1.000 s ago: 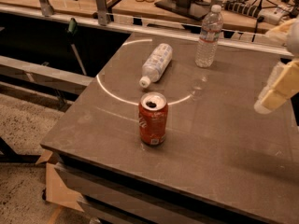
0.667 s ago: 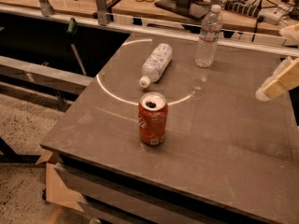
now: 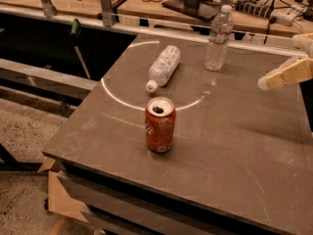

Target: Move water bottle near coke can

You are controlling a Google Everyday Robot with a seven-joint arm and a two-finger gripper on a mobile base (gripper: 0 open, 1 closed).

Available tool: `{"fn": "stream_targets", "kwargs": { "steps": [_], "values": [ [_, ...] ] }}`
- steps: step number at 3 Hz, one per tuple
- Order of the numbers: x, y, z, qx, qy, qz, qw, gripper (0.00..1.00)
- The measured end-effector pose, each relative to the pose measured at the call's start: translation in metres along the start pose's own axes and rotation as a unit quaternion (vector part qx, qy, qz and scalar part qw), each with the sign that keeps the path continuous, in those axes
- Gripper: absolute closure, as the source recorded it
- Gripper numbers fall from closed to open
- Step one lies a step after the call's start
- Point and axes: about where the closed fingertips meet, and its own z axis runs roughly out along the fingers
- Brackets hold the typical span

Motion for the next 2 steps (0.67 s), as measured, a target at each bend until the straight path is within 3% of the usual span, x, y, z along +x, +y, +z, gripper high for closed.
{"fn": "stream_targets", "kwargs": {
  "steps": [1,2],
  "values": [
    [0.003,0.003,0.004,0.002,-0.004,0.005,1.0000,0.00],
    [-0.001,-0.008,0.033,0.011,-0.050,0.029,0.9983,0.00]
  ]
}}
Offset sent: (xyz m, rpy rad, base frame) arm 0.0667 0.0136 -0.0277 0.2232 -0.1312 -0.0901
